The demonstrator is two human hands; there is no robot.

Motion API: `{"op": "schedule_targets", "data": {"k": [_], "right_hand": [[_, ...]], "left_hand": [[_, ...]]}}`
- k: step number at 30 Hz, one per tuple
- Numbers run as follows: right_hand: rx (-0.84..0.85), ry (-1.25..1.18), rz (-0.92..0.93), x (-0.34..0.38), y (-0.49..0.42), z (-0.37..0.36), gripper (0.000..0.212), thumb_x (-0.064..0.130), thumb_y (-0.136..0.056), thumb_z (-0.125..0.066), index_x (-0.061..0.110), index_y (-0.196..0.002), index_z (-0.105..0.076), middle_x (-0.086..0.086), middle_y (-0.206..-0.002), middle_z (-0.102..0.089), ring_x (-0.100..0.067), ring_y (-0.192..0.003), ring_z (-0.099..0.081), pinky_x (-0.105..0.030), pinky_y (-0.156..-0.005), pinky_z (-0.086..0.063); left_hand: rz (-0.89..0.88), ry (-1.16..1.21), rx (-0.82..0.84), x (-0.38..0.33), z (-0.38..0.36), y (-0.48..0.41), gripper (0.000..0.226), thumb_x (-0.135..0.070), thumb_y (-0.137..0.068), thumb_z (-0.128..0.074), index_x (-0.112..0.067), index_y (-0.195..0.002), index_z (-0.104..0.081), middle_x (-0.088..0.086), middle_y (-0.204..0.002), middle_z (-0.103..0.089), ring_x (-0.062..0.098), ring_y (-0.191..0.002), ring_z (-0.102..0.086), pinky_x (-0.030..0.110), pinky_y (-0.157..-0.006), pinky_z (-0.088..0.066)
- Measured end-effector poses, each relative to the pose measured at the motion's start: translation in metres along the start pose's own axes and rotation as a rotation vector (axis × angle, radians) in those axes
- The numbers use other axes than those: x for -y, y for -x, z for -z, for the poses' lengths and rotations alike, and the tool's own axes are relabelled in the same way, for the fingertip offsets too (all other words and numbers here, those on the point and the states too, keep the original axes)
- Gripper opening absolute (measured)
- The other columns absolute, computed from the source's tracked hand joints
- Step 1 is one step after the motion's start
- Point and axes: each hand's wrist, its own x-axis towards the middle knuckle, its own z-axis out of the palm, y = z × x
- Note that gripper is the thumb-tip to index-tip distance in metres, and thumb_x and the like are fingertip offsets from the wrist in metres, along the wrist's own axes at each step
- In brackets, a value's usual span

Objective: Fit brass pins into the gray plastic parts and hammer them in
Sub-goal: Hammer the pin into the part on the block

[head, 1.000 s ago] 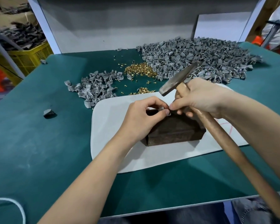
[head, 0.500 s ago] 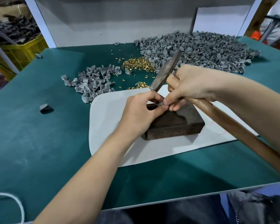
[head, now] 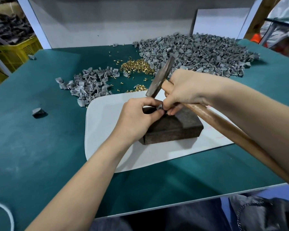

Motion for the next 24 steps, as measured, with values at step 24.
{"op": "schedule_targets", "data": {"k": [24], "right_hand": [[0.141, 0.314, -0.172, 0.032, -0.006, -0.012, 0.02, -0.004, -0.086, -0.053, 0.003, -0.069, -0.045, 0.0, -0.029, -0.049, -0.013, -0.051, -0.055, -0.021, -0.056, -0.05]], "left_hand": [[0.193, 0.294, -0.045, 0.005, -0.004, 0.01, 0.012, 0.0, -0.086, -0.064, -0.003, -0.095, -0.072, 0.008, -0.108, -0.069, 0.01, -0.087, -0.062, 0.022, -0.086, -0.049]]}}
